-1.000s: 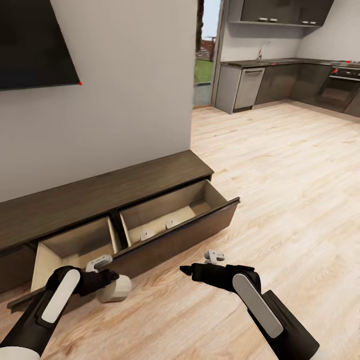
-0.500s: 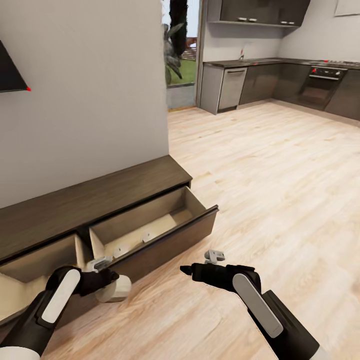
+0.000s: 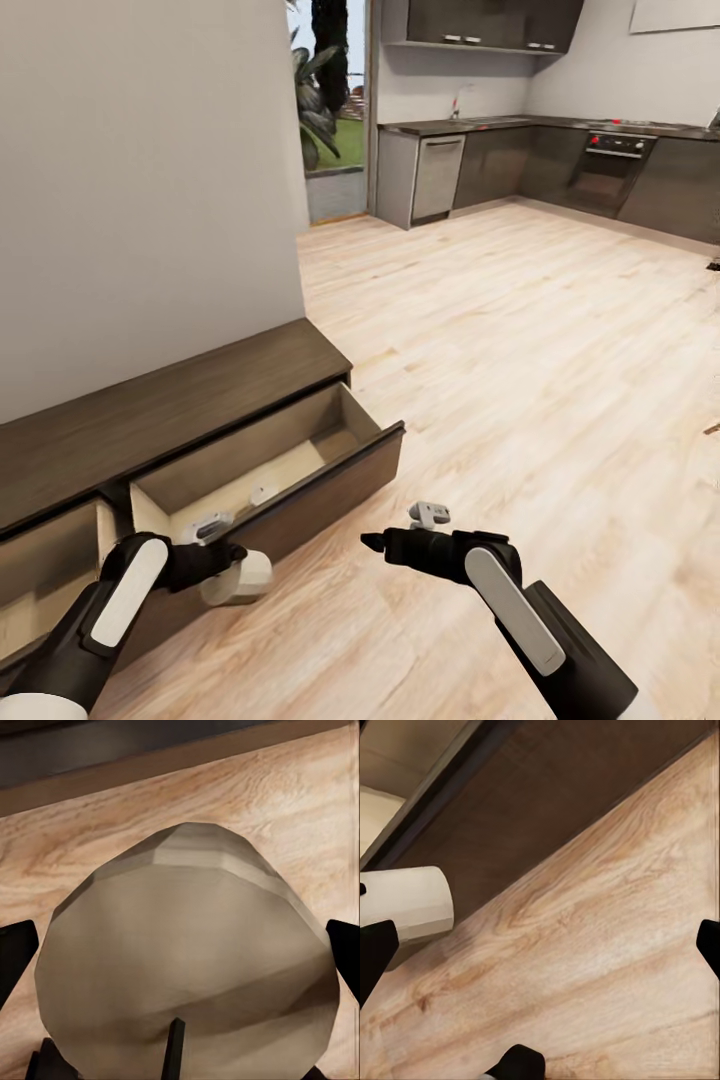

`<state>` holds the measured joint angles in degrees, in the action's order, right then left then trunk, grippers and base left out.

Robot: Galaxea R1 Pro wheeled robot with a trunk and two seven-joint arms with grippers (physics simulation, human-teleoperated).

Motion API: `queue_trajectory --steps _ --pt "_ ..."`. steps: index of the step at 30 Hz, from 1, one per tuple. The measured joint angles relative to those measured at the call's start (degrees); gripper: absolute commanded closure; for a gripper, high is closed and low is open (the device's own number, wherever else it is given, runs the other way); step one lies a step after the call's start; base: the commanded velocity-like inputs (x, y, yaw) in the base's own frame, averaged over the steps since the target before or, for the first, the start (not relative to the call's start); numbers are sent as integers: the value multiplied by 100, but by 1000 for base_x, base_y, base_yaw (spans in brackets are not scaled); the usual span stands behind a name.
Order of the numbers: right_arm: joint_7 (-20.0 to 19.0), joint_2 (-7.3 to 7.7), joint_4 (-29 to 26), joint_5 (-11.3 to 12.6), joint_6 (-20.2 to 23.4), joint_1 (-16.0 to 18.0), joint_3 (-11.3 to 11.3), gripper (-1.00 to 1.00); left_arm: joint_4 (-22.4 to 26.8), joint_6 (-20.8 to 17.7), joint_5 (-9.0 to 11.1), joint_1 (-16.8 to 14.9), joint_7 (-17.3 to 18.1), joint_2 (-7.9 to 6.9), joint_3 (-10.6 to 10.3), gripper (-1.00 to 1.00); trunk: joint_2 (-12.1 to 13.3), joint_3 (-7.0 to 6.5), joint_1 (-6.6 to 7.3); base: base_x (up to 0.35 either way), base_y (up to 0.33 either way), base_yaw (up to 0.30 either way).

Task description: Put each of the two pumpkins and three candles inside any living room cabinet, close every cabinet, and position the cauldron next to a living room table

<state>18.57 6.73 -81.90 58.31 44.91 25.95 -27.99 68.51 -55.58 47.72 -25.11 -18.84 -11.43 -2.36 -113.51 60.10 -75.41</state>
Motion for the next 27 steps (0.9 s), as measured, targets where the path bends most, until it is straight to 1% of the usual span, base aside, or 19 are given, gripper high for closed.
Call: queue_trajectory --steps 2,6,27 --pt "0 0 49 2 0 -3 0 -100 19 0 10 0 1 36 0 100 0 0 0 5 -3 -231" --pt "0 -1 81 1 -1 -4 -2 -100 32 -13 22 -4 -3 76 -5 100 159 -72 87 1 -1 -90" --pt "-6 8 133 -13 -27 0 -18 -100 51 -34 -31 -8 -13 94 2 100 1001 -449 549 0 0 -4"
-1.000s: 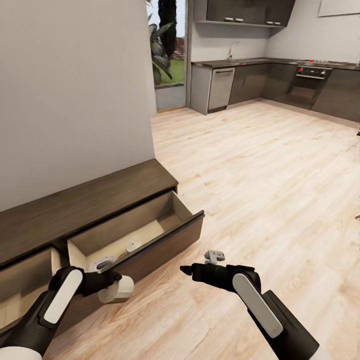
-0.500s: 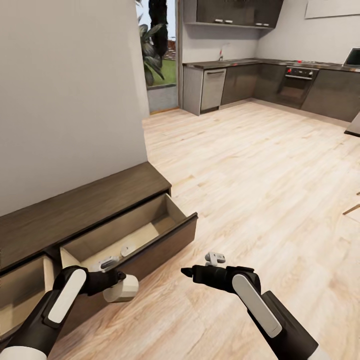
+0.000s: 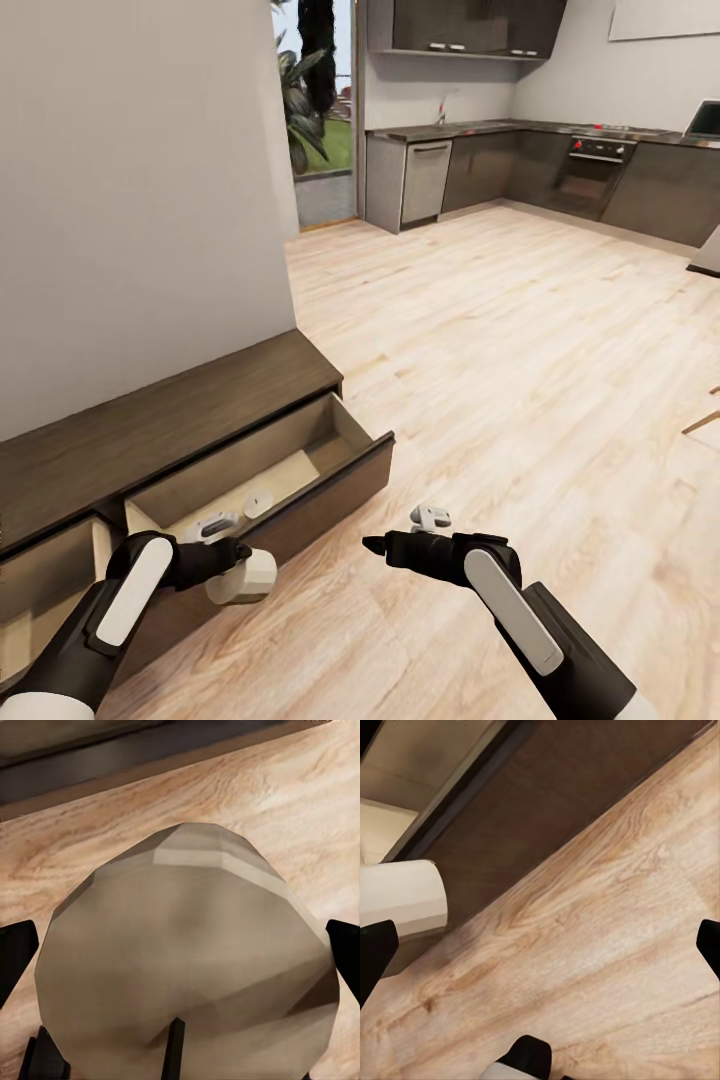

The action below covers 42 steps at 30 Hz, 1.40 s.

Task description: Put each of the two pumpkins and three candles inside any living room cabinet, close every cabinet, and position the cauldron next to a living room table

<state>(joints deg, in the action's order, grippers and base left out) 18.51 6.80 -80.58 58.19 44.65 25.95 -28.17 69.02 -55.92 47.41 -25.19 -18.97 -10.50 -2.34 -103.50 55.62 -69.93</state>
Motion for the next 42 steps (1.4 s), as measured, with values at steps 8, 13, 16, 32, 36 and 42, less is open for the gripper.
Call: queue_trajectory --steps 8,13,16,32,36,42 --pt "5 -8 157 1 0 1 7 -100 513 -8 19 16 -399 98 -6 100 321 -144 176 0 0 0" --pt "12 -2 297 -13 8 2 15 -100 1264 -14 64 206 -1460 410 -10 100 521 -234 286 0 0 0" --pt "20 0 355 -21 9 2 16 -100 1649 -26 51 346 -1972 623 -14 100 642 -287 352 0 0 0" --pt "56 44 449 -19 67 -1 162 -100 1995 -34 92 458 -2550 779 -196 100 1004 -449 550 0 0 -11" --pt "59 45 415 -4 211 0 196 -100 1979 -27 81 457 -2552 768 -472 100 1004 -449 551 104 -70 -224" --pt "60 47 411 1 244 -2 203 -100 1964 -24 79 457 -2552 765 -534 100 1004 -449 552 230 -162 -274"
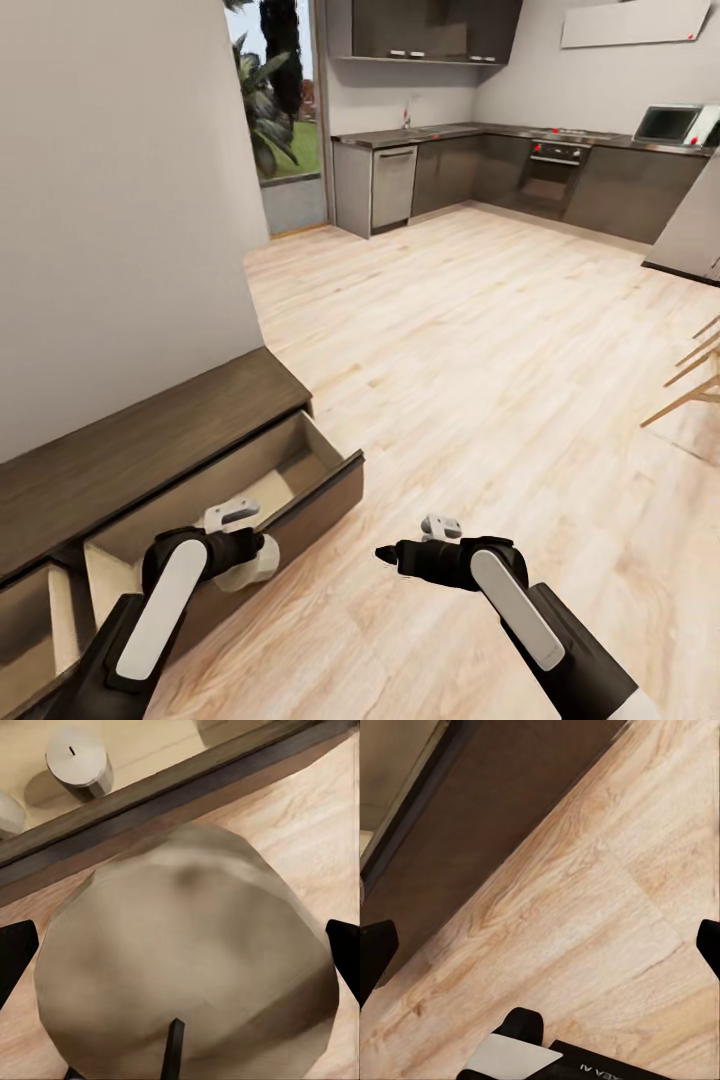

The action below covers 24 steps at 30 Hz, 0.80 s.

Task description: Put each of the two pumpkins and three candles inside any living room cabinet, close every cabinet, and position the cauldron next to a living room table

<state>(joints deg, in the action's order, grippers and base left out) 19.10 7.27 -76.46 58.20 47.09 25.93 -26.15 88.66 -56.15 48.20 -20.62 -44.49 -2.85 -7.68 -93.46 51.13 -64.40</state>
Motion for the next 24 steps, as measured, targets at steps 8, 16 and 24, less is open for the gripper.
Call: queue_trajectory --steps 8,16,24 --pt "-1 3 -5 -5 -5 3 85 -100 -4 -4 -4 8 0 -4 -4 100 0 0 1 312 -30 -192" --pt "-3 -3 28 -54 24 4 404 -100 -10 -1 2 12 0 -1 -2 100 0 0 1 331 -1 140" --pt "0 0 32 -62 37 4 419 -100 -18 -3 -7 12 0 5 -5 100 0 0 -1 261 -93 284"
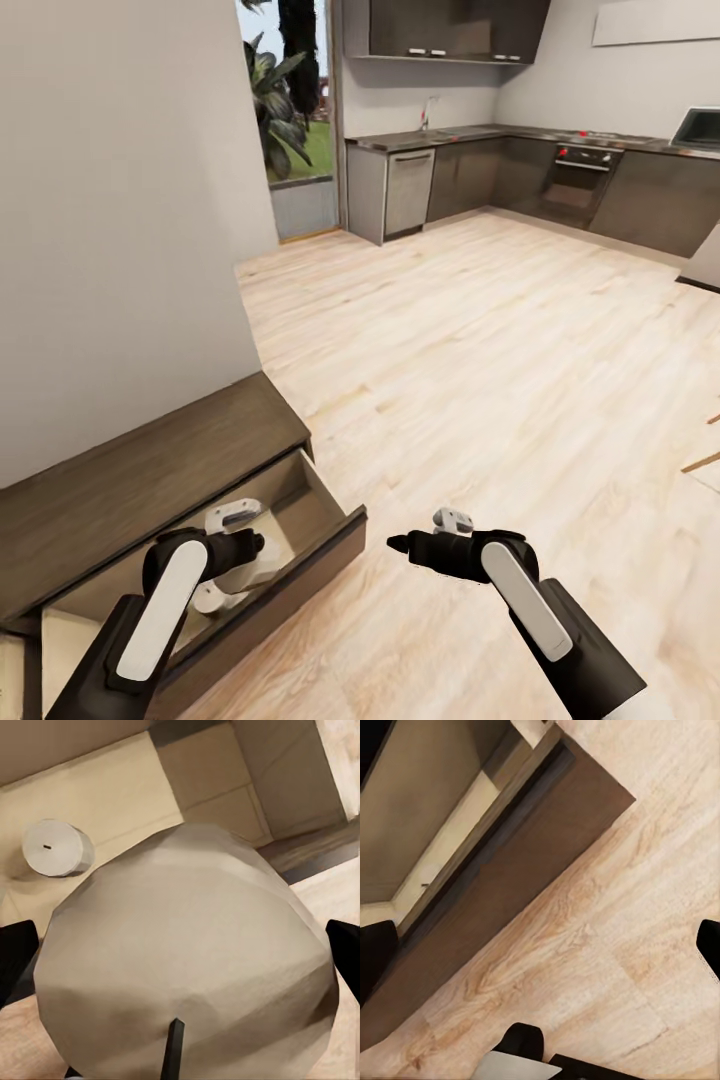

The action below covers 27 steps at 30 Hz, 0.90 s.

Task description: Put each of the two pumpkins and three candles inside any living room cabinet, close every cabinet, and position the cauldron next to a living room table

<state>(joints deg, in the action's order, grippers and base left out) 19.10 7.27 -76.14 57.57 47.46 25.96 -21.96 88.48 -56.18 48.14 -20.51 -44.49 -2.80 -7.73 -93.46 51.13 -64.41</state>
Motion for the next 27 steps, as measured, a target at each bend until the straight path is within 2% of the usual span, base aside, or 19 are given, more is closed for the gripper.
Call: queue_trajectory --steps 9,12,20,27 --pt "-1 2 3 -8 1 -1 0 -100 -3 3 1 0 0 6 -8 100 0 0 -1 24 -240 292" --pt "0 5 2 -5 1 1 0 -100 -5 13 14 -1 -4 10 -89 100 0 0 -1 1 -333 268" --pt "-3 4 0 4 -7 -2 2 -100 -13 18 -5 -2 -8 8 -147 100 0 0 0 93 -322 62" --pt "-4 -3 2 -11 -8 0 0 -100 -11 18 -22 -2 -9 7 -150 100 0 0 1 211 -254 241"
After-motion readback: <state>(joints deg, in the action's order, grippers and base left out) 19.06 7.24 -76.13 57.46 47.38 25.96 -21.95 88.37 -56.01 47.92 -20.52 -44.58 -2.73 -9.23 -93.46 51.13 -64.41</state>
